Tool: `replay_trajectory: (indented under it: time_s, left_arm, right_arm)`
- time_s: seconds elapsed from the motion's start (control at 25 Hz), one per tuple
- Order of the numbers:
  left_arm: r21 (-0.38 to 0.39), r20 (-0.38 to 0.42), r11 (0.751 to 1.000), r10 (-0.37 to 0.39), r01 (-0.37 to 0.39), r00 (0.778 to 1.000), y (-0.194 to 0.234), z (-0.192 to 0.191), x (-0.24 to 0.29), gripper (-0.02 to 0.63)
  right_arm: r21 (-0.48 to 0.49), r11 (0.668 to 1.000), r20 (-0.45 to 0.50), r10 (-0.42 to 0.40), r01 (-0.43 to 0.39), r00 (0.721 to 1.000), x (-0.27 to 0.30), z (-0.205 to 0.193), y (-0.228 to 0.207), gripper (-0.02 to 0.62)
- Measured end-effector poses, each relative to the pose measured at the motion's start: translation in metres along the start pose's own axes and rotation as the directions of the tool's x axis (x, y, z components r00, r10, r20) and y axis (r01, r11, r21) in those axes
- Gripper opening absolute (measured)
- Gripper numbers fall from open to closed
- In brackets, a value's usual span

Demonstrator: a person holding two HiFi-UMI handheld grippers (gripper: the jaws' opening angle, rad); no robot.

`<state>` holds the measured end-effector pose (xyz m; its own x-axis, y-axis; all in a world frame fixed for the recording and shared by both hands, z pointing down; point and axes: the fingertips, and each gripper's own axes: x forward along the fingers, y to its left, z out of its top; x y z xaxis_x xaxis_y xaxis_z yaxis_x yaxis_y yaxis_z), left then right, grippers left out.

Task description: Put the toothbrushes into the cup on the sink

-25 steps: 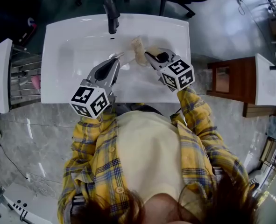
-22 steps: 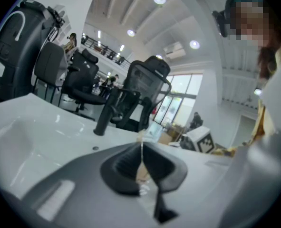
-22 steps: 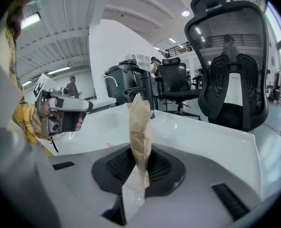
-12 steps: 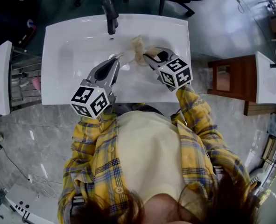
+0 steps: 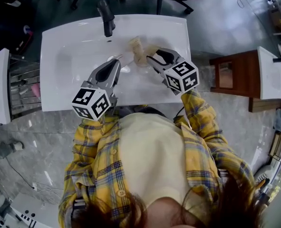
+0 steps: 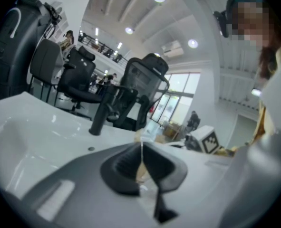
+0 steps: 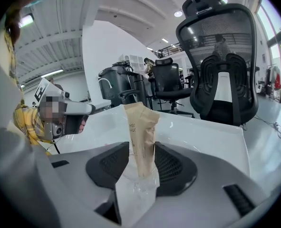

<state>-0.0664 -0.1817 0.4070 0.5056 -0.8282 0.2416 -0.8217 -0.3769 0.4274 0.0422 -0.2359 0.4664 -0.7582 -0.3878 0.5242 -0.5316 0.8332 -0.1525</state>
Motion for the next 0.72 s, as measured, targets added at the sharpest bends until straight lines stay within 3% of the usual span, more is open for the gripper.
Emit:
replay_trajectory:
  time_s: [0.6,0.72]
  left_arm:
    - [0.02,0.016,1.0,-0.021,0.02,1.0,-0.01,0.01,0.006,0.011]
    - [0.032,0.019,0.999,-0.015,0.014,1.0,-0.011,0.011,0.006,0.011]
  right_arm:
    - [0.055,0.991,0.111,-0.127,0.121,0.986,-0.057,0.021,-0.008,0.135]
    - [0.076,0.988,0.158,-0.143,0.133,0.977,-0.07,0.031,-0.004,0.101]
